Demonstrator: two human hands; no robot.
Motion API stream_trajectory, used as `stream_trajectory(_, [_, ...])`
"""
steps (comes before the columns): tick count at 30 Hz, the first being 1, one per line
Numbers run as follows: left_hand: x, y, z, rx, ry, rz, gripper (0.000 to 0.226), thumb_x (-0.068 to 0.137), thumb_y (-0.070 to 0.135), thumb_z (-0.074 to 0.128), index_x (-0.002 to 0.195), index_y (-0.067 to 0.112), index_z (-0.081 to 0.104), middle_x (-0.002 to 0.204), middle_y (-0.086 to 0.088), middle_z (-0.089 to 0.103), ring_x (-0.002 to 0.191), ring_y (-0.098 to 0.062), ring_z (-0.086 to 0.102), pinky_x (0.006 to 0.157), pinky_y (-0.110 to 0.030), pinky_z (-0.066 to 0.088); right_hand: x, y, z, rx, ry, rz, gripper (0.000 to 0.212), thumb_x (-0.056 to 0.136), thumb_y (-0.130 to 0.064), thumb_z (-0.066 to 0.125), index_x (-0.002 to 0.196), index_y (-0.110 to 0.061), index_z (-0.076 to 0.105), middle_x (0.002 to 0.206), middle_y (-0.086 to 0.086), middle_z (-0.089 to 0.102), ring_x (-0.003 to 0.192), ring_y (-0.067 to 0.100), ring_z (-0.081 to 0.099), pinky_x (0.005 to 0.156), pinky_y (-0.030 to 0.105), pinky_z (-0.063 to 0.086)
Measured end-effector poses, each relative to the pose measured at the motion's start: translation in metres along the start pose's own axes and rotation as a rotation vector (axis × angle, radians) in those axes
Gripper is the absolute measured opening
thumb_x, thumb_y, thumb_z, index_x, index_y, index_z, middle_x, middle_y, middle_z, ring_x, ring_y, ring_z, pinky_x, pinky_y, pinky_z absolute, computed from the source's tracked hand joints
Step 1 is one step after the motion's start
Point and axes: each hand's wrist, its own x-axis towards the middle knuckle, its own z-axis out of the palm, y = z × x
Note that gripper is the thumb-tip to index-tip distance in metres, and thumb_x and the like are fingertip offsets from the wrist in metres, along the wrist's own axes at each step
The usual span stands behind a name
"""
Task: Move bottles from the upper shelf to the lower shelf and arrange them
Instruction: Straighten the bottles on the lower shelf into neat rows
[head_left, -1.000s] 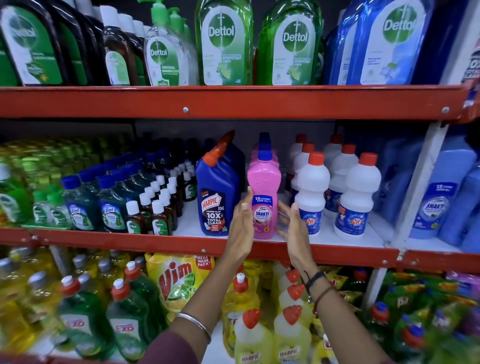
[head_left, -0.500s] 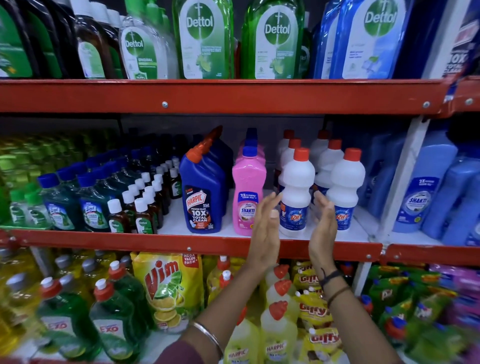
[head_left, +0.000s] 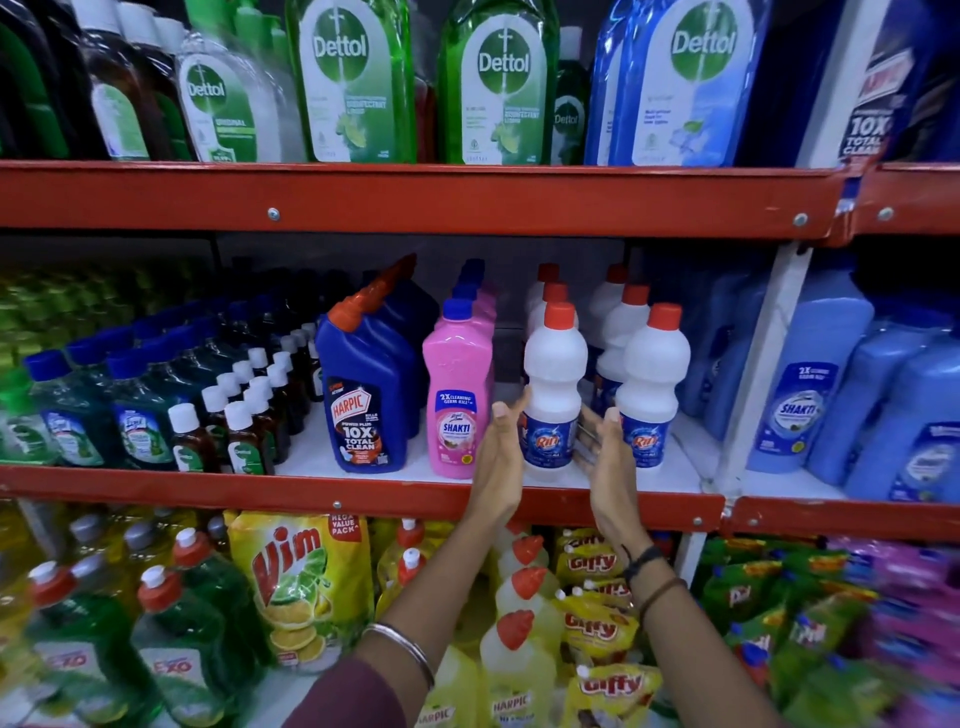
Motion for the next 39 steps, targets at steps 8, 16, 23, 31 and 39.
stream_trajectory(8, [-0.015,-0.011,0.024,0.066,0.267,0.283,0.053,0.102,0.052,0.022,0.134,0.021,0.050,0.143,0.001,0.045,0.129,-0.004,0.040,0.100,-0.007,0.034,-0.020,-0.009,-0.019,-0.046,0.215,-0.279,0.050,0.093,-0.046,0.029,0.125,-0.017,0.055,0.130,0.004,0.058,0.122,0.012,0.053,0.101,0.025,0.041])
stream_trajectory(16, [-0.013,-0.007,0.090,0.031,-0.013,0.223,0.058,0.087,0.077,0.018,0.127,0.047,0.046,0.137,0.025,0.043,0.128,0.008,0.039,0.112,-0.035,0.034,0.018,-0.013,-0.087,-0.069,0.190,-0.132,0.079,0.081,-0.072,0.024,0.140,-0.022,0.038,0.149,0.002,0.039,0.137,0.017,0.036,0.114,0.041,0.030])
stream_trajectory(23, [0.003,0.005,0.107,0.024,-0.113,-0.003,0.063,0.092,0.056,0.006,0.147,0.034,0.029,0.141,0.017,0.032,0.133,-0.005,0.030,0.115,-0.042,0.026,0.024,-0.019,-0.099,-0.013,0.046,0.028,0.068,0.090,-0.062,0.025,0.140,-0.018,0.039,0.146,0.004,0.044,0.133,0.019,0.042,0.110,0.039,0.035])
stream_trajectory(31, [0.000,0.000,0.108,0.005,0.010,-0.002,0.063,0.081,0.073,0.010,0.132,0.051,0.039,0.156,-0.001,0.034,0.142,-0.022,0.032,0.117,-0.053,0.028,0.022,-0.025,-0.101,-0.040,0.044,0.049,0.056,0.096,-0.047,0.022,0.137,-0.015,0.045,0.143,0.008,0.047,0.128,0.021,0.045,0.108,0.040,0.037])
stream_trajectory(39, [-0.006,0.004,0.107,-0.013,-0.012,0.005,0.058,0.078,0.079,0.011,0.123,0.057,0.040,0.154,-0.001,0.036,0.142,-0.025,0.033,0.117,-0.053,0.028,0.018,-0.029,-0.101,-0.055,0.020,0.028,0.045,0.095,-0.050,0.024,0.124,-0.032,0.053,0.142,0.006,0.048,0.127,0.023,0.047,0.108,0.044,0.038])
